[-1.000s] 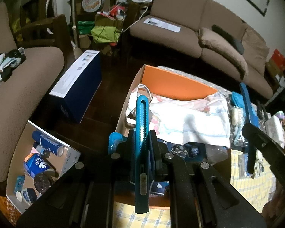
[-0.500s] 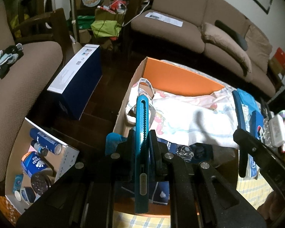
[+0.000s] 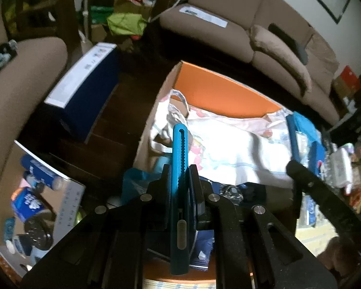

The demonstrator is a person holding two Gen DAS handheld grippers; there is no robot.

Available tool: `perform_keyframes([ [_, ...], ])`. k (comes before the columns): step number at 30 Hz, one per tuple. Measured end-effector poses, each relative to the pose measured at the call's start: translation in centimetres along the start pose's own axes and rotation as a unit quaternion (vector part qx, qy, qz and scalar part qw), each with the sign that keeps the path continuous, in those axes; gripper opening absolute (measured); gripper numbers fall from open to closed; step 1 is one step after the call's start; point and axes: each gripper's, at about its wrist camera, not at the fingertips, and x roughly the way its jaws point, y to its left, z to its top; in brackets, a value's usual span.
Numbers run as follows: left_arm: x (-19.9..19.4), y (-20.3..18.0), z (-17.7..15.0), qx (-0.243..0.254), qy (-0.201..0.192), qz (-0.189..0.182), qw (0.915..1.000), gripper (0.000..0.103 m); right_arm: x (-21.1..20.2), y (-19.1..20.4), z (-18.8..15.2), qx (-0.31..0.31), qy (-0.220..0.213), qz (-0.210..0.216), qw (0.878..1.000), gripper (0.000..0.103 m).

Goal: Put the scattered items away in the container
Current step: 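Lower the marker and cutter into the orange box and open both tools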

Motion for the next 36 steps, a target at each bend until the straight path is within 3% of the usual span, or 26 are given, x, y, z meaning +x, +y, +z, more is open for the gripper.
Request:
perform_keyframes([
  [15,1.6,-2.0,-0.7,0.034,0.023,-0.002,0.9992,0.012,-0.2,-1.0,-0.6,0.003,0.016,0.006,1.0,0.014],
  [22,0.8,-3.6,-0.8,0.064,0.028,-0.056,0.996,0.013,-3.7,-1.4,-0.7,-0.012,0.0,-0.004,1.0,0.014],
  [26,-0.1,-3.5,-0.5,0.047,0.042,-0.11,0.9919,0.034,-6.7,-2.3,-0.8,-0.015,-0.014,-0.014,1.0,0.014],
  [30,-1.6,-2.0,0.3,0.007,0.04,-0.16,0.9862,0.046,-10.0,-4.1,-1.1,-0.006,-0.031,-0.025,0.999,0.015],
  [33,-2.7,-0.7,0.8,-0.022,0.037,-0.181,0.9825,0.064,-12.1,-5.8,-1.6,0.005,-0.042,-0.034,0.999,0.017],
  [36,-3.8,0.7,1.2,-0.053,0.025,-0.194,0.9792,0.072,-14.1,-7.4,-2.4,0.017,-0.051,-0.04,0.998,0.019],
])
